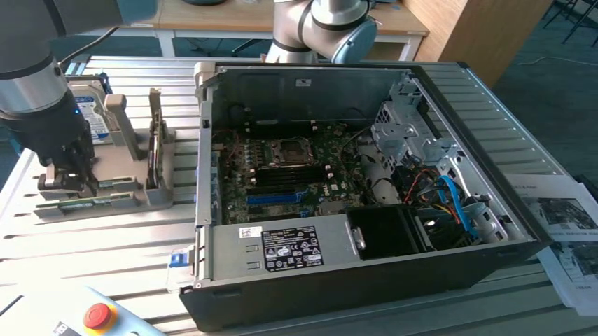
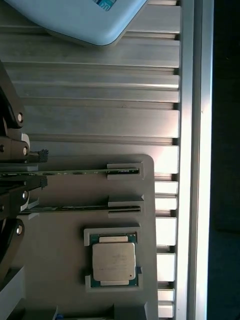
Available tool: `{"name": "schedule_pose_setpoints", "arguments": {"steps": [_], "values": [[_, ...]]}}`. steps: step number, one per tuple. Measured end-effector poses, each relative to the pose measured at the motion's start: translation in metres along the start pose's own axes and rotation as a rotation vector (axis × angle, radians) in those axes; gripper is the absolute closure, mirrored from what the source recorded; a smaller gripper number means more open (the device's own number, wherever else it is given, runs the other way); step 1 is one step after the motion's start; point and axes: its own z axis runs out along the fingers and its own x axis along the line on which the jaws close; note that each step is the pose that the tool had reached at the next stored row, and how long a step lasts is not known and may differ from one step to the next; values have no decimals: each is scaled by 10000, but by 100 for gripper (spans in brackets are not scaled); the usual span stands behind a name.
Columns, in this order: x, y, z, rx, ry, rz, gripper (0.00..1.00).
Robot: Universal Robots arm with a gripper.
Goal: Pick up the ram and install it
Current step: 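Pick up the ram and move it above insertion slot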
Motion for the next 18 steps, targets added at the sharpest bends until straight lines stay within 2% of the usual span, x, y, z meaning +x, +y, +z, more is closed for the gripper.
{"name": "schedule_pose_setpoints", "arguments": {"steps": [11, 18], "values": [[-32, -1, 10, 1, 0, 0, 75], [-34, -2, 88, 1, -1, 0, 75]]}}
